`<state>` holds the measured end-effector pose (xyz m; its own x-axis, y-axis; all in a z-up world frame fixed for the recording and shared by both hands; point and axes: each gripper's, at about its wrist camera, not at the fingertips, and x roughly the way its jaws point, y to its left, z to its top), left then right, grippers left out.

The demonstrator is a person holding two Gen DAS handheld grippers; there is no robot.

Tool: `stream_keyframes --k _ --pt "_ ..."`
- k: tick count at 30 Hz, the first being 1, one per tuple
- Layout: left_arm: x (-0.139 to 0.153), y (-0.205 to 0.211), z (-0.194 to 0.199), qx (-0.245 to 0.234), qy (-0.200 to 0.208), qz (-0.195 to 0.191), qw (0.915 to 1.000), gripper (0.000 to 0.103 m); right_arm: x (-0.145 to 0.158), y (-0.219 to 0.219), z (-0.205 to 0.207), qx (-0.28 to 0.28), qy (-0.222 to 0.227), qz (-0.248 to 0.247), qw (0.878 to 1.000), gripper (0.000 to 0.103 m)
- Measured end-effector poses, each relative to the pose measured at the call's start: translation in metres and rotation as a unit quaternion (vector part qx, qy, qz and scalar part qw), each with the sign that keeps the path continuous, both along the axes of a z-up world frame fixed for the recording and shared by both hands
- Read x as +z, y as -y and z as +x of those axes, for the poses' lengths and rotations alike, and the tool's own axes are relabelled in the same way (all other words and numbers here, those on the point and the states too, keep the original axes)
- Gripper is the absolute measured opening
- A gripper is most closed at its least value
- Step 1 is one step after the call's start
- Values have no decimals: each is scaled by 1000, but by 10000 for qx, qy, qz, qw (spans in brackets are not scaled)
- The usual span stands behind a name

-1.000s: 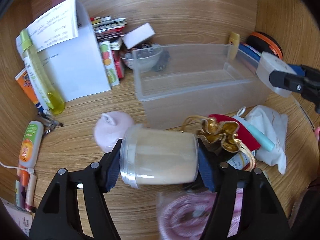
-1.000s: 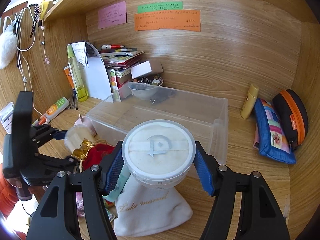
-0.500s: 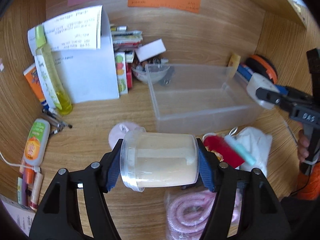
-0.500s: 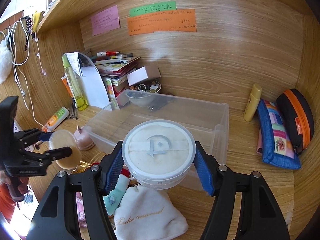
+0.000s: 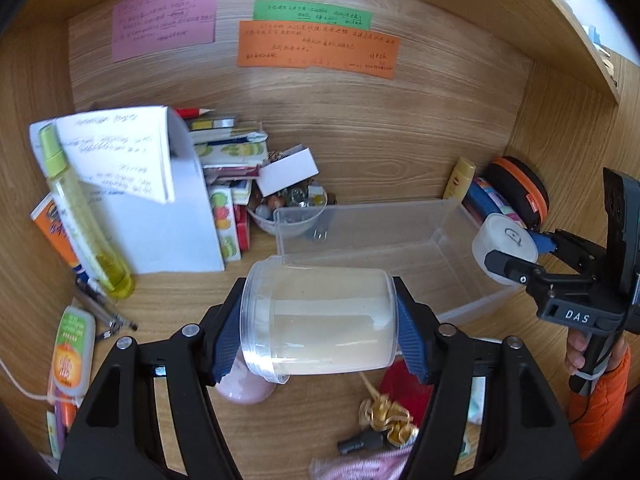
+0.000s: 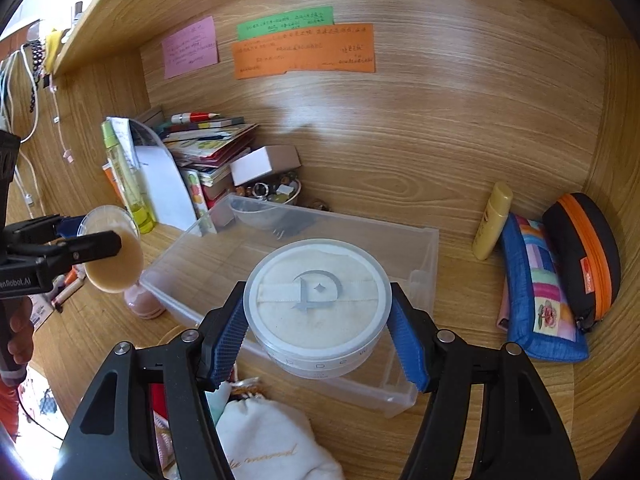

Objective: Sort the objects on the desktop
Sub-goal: 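Carry the cream jar with left while right carries powder container over clear box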

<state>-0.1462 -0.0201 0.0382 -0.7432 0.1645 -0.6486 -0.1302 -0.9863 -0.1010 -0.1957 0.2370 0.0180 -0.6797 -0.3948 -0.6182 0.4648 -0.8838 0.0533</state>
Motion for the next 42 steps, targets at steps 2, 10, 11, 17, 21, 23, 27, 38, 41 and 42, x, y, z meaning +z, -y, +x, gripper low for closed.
stream_keyframes --k 2,10,11,17,21,23,27,38,41,42 --pt "0 -4 -8 -39 9 -21 10000 66 0 0 -5 -17 -2 47 10000 62" --pt "-7 -16 -41 -192 147 -81 9997 66 -3 4 -24 -59 -4 197 9998 62" --pt "-9 -18 -45 -237 176 -79 9995 66 -4 5 -27 -59 16 213 9998 62" --pt "-18 -30 -67 -354 285 -133 9989 66 -14 14 -47 -77 153 429 9989 62" --pt "-24 -36 -80 -452 366 -138 9982 66 -21 16 -59 -77 263 544 9981 62" --pt "-27 -39 -86 -504 404 -152 9978 66 -25 17 -65 -84 317 636 9974 62" --pt "-31 -45 -93 -581 427 -197 9972 66 -30 19 -73 -77 415 811 9958 62" --pt "-45 -54 -110 -777 603 -365 9945 66 -44 33 -84 89 645 1108 9917 62" --pt "-50 -55 -112 -844 726 -320 9933 66 -48 37 -86 133 741 1188 9901 62" --pt "-51 -56 -113 -849 748 -324 9931 66 -49 38 -87 143 764 1221 9895 62"
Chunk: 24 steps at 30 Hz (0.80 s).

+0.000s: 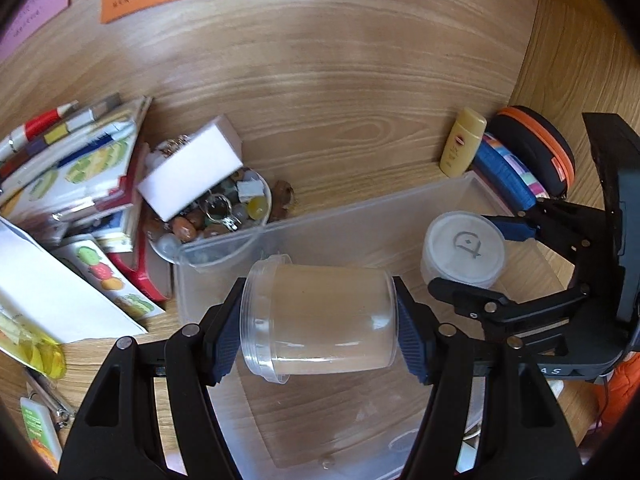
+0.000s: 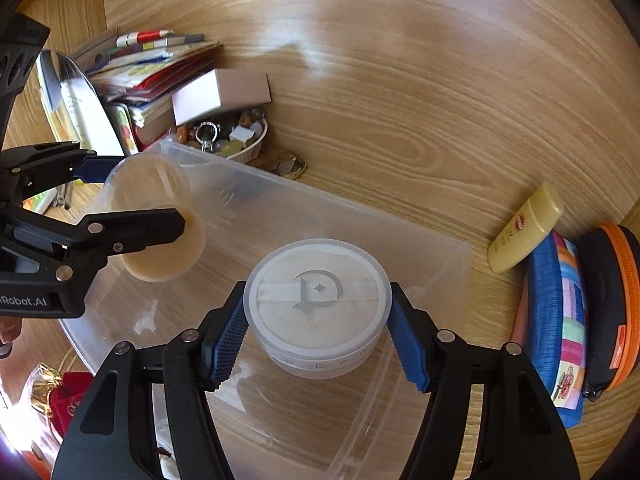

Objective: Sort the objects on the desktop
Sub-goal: 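Carry the cream jar with left while right carries powder container over clear box, then open left to drop cream jar in clear box while right releases powder container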

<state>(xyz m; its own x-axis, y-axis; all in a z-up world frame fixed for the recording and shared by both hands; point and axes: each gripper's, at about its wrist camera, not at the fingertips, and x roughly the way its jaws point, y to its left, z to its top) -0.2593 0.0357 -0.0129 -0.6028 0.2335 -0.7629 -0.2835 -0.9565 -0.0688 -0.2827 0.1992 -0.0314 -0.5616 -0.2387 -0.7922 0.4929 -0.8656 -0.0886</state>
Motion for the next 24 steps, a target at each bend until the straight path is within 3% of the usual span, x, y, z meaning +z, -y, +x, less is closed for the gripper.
stream_keyframes --k 12,24 --pt "-21 -4 -4 14 322 -135 9994 66 -7 7 -2 126 235 264 9993 62" --pt "-27 -10 -1 16 247 -354 9991 67 -14 14 3 253 361 465 9979 63"
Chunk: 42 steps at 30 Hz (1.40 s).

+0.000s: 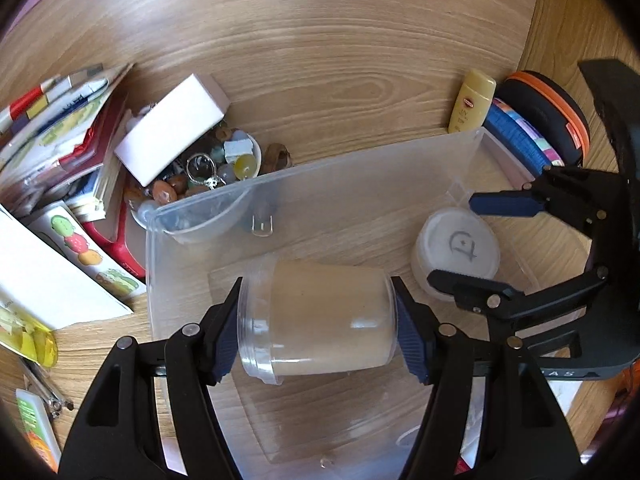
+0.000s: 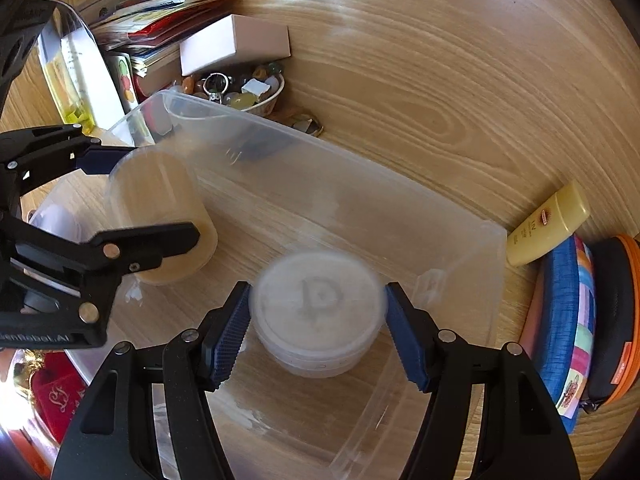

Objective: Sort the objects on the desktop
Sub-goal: 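Open left to drop cream jar in clear box while right releases powder container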

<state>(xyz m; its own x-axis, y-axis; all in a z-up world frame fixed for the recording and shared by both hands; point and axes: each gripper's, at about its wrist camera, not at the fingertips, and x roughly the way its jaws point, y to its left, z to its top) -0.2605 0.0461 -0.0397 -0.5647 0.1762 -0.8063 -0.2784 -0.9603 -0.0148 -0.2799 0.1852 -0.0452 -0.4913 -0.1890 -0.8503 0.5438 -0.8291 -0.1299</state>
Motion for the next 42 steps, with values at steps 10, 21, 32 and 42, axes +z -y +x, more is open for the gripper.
stream_keyframes --k 10,21,32,42 --pt "11 6 11 -25 -56 71 10000 74 8 -6 6 -122 -44 -82 9999 70" --pt "54 7 50 -59 -790 -140 9968 94 48 -11 30 -160 -618 -271 9976 82" --pt "92 27 95 186 -1379 -141 9902 98 75 -19 62 -53 -965 -605 9935 87" --pt "98 51 137 514 -1667 -377 9839 99 85 -23 111 82 -1352 -340 9902 91"
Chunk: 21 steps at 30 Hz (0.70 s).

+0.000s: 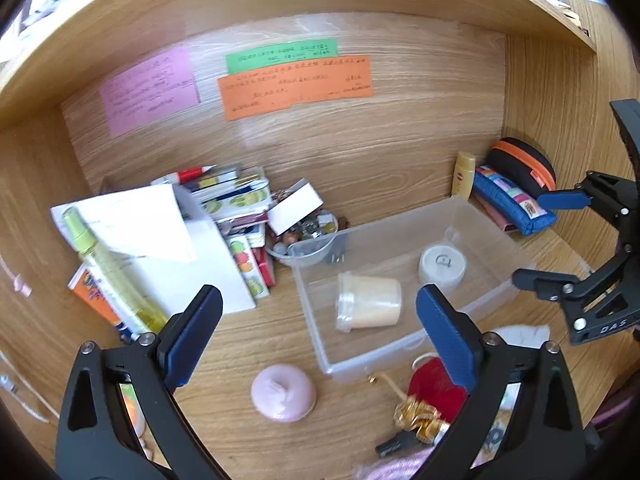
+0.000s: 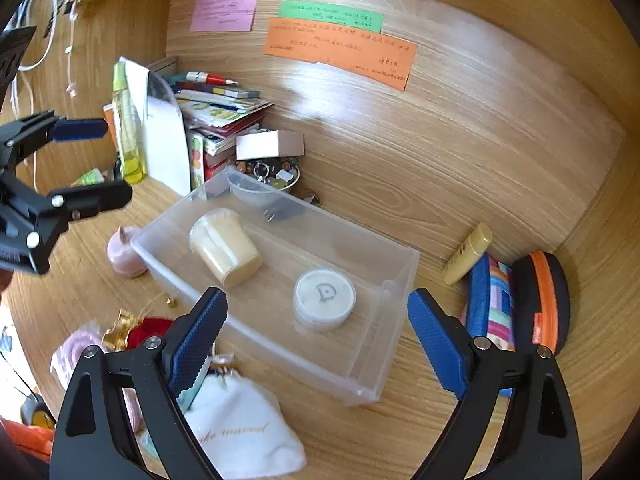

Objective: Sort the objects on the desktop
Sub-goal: 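Open left to drop cream jar in clear box while right releases powder container, then withdraw both grippers from the clear box toward the remaining items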

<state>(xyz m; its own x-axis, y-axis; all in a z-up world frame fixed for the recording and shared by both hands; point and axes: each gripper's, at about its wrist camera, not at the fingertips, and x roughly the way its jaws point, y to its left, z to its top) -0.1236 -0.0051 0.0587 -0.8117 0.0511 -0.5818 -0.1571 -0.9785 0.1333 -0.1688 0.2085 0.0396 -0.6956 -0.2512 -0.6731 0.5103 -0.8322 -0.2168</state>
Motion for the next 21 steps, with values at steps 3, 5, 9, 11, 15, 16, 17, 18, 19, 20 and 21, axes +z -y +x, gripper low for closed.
stream_keyframes --k 3,5,9,11,15,16,17,18,19,20,21 --pt "-5 7 11 75 1 -72 9999 99 -3 0 13 25 -51 118 9999 91" --pt "-9 13 16 142 37 -87 9999 99 -6 0 22 24 -85 164 9998 91" --pt "-21 22 22 254 204 -45 9995 99 -15 1 36 39 -41 163 9999 91" --pt "-29 28 24 318 286 -2 9991 99 -21 3 41 16 6 197 9998 91" --pt "-47 39 27 433 536 147 9975 99 -34 5 50 -5 108 222 9997 91" --pt "-54 42 27 483 638 194 9966 99 -38 4 52 -18 165 212 9996 91" --pt "-59 44 26 516 734 240 9957 99 -41 4 54 -39 212 200 9996 91" --pt "-64 46 27 537 811 277 9949 99 -45 3 55 -51 256 168 9995 91" --pt "-69 49 27 561 895 315 9939 99 -49 3 57 -53 315 124 9994 91" --pt "-74 51 27 587 982 358 9928 99 -55 3 58 -55 412 89 9991 91" --pt "-78 52 27 597 1044 385 9920 99 -59 3 59 -57 476 78 9988 91"
